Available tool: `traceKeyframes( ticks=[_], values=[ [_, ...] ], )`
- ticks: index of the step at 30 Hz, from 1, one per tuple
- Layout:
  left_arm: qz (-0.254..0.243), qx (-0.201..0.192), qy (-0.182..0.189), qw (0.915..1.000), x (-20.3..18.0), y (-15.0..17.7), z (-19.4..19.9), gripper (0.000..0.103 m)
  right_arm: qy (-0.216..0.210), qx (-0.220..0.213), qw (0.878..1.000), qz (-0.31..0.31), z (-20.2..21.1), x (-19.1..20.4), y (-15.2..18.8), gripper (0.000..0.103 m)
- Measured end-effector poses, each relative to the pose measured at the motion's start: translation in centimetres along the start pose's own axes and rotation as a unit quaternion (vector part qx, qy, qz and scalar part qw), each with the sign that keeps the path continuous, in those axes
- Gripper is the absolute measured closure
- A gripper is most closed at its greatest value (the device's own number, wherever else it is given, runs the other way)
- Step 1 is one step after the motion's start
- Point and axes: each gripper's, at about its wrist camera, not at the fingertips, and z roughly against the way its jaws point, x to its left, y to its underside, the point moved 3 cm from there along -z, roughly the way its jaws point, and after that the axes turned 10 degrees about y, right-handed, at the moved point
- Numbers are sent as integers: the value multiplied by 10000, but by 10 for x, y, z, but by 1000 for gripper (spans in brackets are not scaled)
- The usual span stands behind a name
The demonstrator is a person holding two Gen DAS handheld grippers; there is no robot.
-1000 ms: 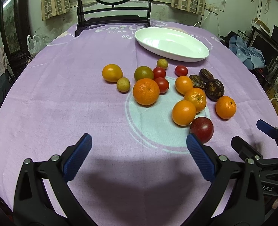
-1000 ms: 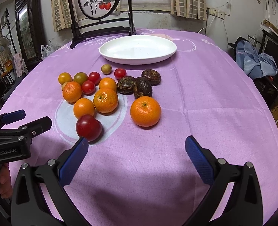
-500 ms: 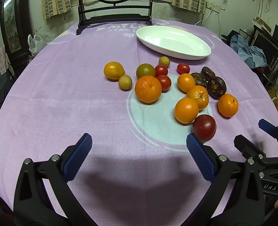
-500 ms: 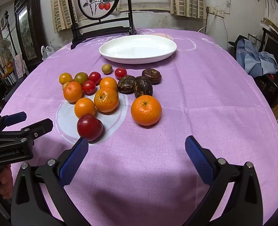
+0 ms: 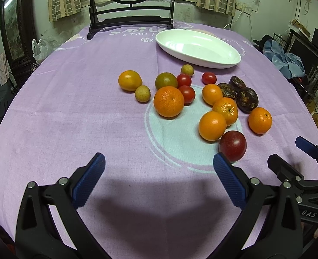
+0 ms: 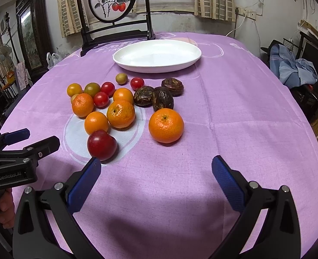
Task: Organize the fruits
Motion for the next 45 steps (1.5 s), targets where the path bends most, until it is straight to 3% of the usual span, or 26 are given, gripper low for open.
traceKeyframes(
  ticks=[24, 29, 34, 40, 42, 44, 45],
  values=[
    [-95, 47, 18, 9999, -2, 4, -2, 2, 12, 89, 9999, 114, -2, 2, 3, 1],
    [-217, 36, -27, 9998, 10, 9, -1, 2, -259, 332, 9975, 568, -9, 21, 7, 1],
    [-13, 60, -29, 10000, 37, 10, 0, 2, -399, 518, 9931, 974, -19, 47, 0, 2],
    [288, 80, -79, 9995, 66, 6, -1, 2, -438, 679, 9856, 1487, -38, 77, -11, 31],
    [320, 73, -86, 9994, 71, 3, -1, 2, -643, 765, 9846, 1432, -44, 79, -14, 50],
    [374, 50, -68, 9993, 73, 1, 0, 2, -759, 764, 9851, 1341, -46, 79, -19, 62],
    [394, 51, -32, 9992, 74, 0, 0, 2, -792, 761, 9850, 1332, -46, 79, -19, 63]
  ],
)
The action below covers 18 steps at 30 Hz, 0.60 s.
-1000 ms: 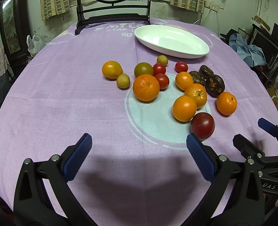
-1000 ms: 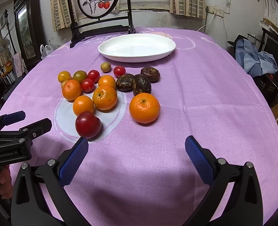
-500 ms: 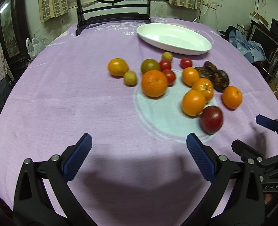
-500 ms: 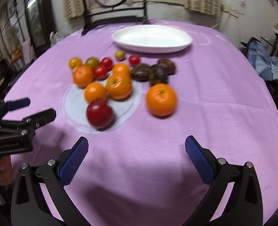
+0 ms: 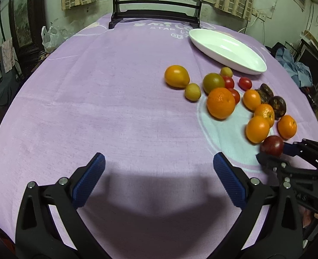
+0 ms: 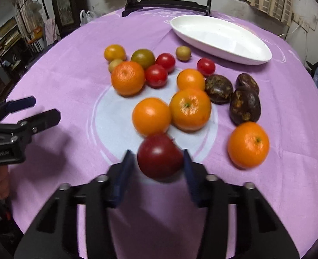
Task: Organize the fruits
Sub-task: 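Grasp the dark red tomato with the right tool and lift it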
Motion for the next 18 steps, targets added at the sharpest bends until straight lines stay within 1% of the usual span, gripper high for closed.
traceKeyframes(
  ticks=[4, 8, 11, 17, 18],
  values=[
    [27, 85, 59, 9999, -5, -5, -4, 2, -295, -49, 9994, -155, 4, -6, 6, 63],
    [-138, 191, 174, 9996, -27, -12, -13, 2, -513, -147, 9980, -332, 17, -18, 18, 63],
    [-316, 286, 328, 9986, -51, -12, -20, 2, -511, -228, 9976, -409, 27, -32, 26, 63],
    [-713, 397, 467, 9956, -97, -9, -33, 2, -409, -353, 9968, -586, 41, -63, 43, 63],
    [-757, 428, 506, 9949, -103, -7, -35, 5, -406, -379, 9964, -634, 43, -68, 46, 63]
  ],
)
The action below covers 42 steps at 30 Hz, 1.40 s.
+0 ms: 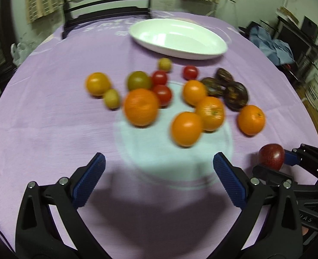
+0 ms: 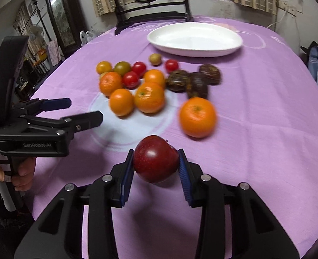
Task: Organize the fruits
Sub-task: 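Grasp the dark red tomato with the right tool and lift it, then grasp a mandarin with the left tool while the right tool carries the red tomato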
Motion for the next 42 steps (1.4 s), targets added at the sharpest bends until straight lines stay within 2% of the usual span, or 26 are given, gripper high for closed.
traceKeyframes(
  ticks=[4, 6, 7, 13, 15, 25, 27, 32, 34, 36, 39, 42],
  values=[
    [-169, 246, 117, 9995, -20, 1, -16, 22, -40, -108, 9999, -121, 8, -18, 5, 63],
    [-148, 343, 132, 9992, -22, 0, -24, 39, -58, -127, 9998, -145, 9, -22, 7, 63],
    [-105, 382, 178, 9991, -23, -1, -27, 43, -77, -143, 9997, -166, 10, -25, 8, 63],
    [-33, 348, 124, 9993, -22, -17, -40, 50, -163, -172, 9995, -230, 12, -33, 11, 63],
    [-60, 310, 28, 9995, -19, -20, -42, 68, -170, -171, 9994, -235, 12, -33, 11, 63],
    [-150, 156, 302, 9993, -7, -17, -15, 68, -101, -278, 9996, -9, 22, -23, -11, 63],
    [-248, 31, 438, 9987, -10, -26, -1, 68, -19, -394, 9992, 79, 26, -23, -24, 63],
    [-495, -447, 332, 9972, -16, -82, 20, 68, 194, -762, 9967, 214, 24, -27, -83, 63],
    [-446, -469, 334, 9973, -14, -104, 12, 68, 273, -857, 9957, 199, 10, -31, -111, 63],
    [-254, -378, 337, 9984, -8, -132, -7, 68, 574, -905, 9937, 341, -12, -34, -135, 63],
    [-16, -341, 86, 9994, 4, -159, -37, 68, 697, -699, 9946, 332, -46, -43, -161, 63],
    [-5, -172, -42, 9998, 10, -172, -65, 68, 655, -388, 9970, 151, -81, -52, -179, 63]
  ],
)
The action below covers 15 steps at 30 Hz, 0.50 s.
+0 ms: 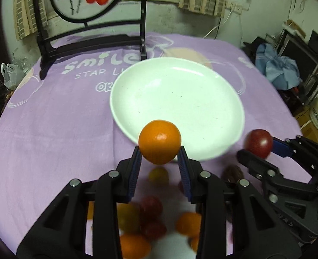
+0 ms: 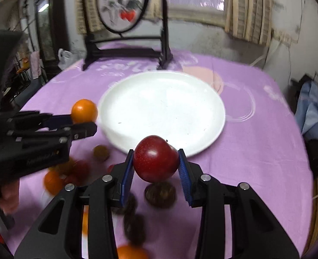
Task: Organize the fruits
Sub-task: 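Grasp a mandarin with the left tool while the right tool carries the red tomato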
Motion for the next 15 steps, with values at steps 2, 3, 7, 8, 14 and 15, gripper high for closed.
traceKeyframes(
  ticks=[2, 3, 7, 8, 14, 15],
  values=[
    [17, 126, -48, 9999, 1, -5, -16, 68, 59, 133, 9999, 15, -21, 0, -6, 63],
    [54, 180, -52, 9998, 4, -6, -23, 68, 85, 192, 9998, 32, -28, 0, -7, 64],
    [57, 67, -137, 9999, 6, -12, -35, 62, 90, 381, 9992, 0, -53, 1, -11, 63],
    [125, 91, -121, 9998, 7, -13, -35, 43, 70, 410, 9991, -31, -55, 1, -12, 60],
    [144, -229, -61, 9996, 8, -11, -12, 29, 57, 158, 9998, -119, -36, -3, -6, 46],
    [148, -264, -24, 9995, 9, -8, -6, 29, 40, 116, 9998, -126, -28, -5, -2, 45]
  ],
)
